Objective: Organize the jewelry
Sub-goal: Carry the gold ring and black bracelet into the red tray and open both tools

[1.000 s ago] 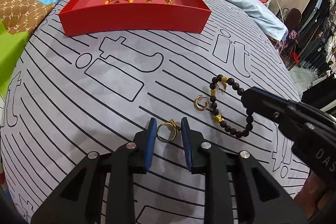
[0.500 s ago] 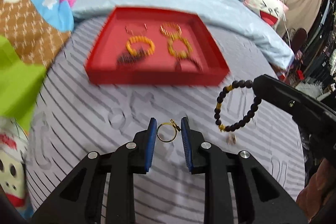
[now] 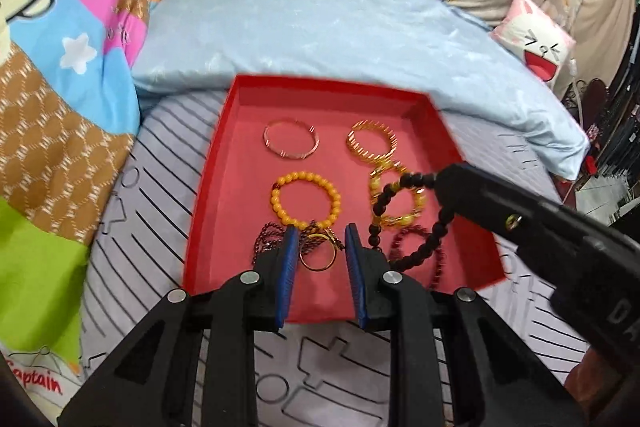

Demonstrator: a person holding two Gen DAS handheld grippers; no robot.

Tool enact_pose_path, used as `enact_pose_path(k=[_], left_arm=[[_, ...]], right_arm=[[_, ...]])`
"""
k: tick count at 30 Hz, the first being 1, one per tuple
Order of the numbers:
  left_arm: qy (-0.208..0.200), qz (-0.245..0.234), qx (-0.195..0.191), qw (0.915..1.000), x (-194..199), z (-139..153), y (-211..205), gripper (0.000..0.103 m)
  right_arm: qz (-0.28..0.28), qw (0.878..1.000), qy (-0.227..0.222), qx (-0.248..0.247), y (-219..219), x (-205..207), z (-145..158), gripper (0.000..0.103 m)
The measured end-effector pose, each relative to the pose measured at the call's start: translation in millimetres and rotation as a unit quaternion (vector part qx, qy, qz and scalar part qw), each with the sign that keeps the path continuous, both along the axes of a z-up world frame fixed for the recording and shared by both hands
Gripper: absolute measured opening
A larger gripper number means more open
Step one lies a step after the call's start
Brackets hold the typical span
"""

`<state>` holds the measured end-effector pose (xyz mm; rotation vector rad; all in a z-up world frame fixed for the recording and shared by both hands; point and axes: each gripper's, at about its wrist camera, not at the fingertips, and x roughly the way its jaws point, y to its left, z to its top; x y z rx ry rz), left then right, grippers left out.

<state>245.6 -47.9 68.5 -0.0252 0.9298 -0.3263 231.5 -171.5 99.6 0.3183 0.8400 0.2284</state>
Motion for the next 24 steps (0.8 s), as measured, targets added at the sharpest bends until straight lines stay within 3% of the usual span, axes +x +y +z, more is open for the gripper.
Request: enact_pose_path(k=[7, 11, 20, 24], left_arm=[[0.032, -0.005, 0.013, 0.9994, 6, -38, -1, 0.023], [0.02, -0.008, 0.031, 0.9993, 4, -42, -5, 0.023], [0.025, -0.005, 0.033, 0.9991, 12, -47, -6, 0.023], [0.022, 0.004, 0.03, 0.9993, 12, -45, -5, 0.026]], right_arm=[[-0.017, 0.998, 0.058, -0.008, -11, 7, -52, 0.005], [-0.024, 0.997, 0.07, -0.03, -14, 7, -65, 0.005], [-0.021, 0.995, 0.063, -0.071, -5, 12, -70, 0.006], [-0.029, 0.996, 0.051, -0.075, -5, 9, -63, 0.014]])
